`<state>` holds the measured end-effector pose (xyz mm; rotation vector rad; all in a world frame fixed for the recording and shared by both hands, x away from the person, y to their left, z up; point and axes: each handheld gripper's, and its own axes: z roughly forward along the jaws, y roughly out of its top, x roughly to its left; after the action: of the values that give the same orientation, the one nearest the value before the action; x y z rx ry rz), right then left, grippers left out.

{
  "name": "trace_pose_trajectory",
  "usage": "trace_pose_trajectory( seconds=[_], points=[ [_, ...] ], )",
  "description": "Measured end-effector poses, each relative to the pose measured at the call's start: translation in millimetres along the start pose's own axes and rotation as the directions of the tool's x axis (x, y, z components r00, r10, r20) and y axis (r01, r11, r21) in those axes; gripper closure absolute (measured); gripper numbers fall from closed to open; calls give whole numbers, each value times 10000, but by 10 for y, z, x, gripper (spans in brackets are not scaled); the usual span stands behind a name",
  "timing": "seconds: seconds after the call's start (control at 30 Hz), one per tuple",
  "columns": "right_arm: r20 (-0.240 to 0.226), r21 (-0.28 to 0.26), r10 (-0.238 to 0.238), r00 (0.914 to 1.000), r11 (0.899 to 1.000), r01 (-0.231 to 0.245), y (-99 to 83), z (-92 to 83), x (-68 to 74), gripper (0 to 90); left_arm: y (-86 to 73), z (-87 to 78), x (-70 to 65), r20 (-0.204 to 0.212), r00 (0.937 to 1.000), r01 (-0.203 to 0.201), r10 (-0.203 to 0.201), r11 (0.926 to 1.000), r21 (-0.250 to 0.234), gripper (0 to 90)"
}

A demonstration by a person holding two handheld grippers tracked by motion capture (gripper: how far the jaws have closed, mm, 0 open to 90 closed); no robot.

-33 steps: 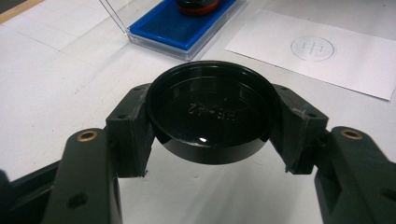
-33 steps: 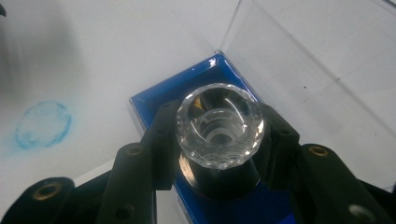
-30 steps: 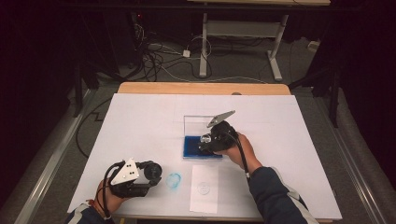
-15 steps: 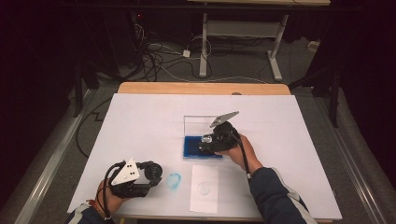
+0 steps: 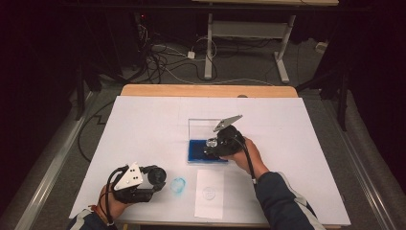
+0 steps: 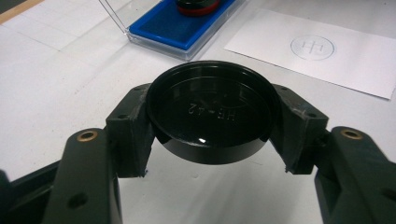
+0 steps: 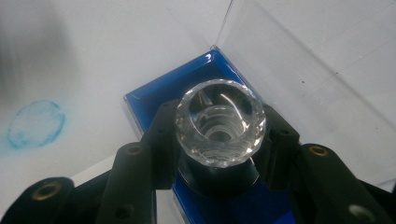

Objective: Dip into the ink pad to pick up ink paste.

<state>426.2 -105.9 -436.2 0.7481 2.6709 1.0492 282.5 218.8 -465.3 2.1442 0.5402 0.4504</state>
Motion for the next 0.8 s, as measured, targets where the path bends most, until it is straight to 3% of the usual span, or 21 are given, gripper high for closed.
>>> trace_pose_trajectory(
  seconds=[0.47, 0.8],
  points=[
    [182, 178, -171, 9997, 9997, 167, 19, -9, 30, 574, 4, 1, -4, 29, 10000, -55, 55, 10000, -5, 366],
    [182, 23, -192, 9996, 9998, 192, 33, -72, 53, 574, 6, 7, -2, 56, 10000, -43, 43, 10000, 5, 365]
  ],
)
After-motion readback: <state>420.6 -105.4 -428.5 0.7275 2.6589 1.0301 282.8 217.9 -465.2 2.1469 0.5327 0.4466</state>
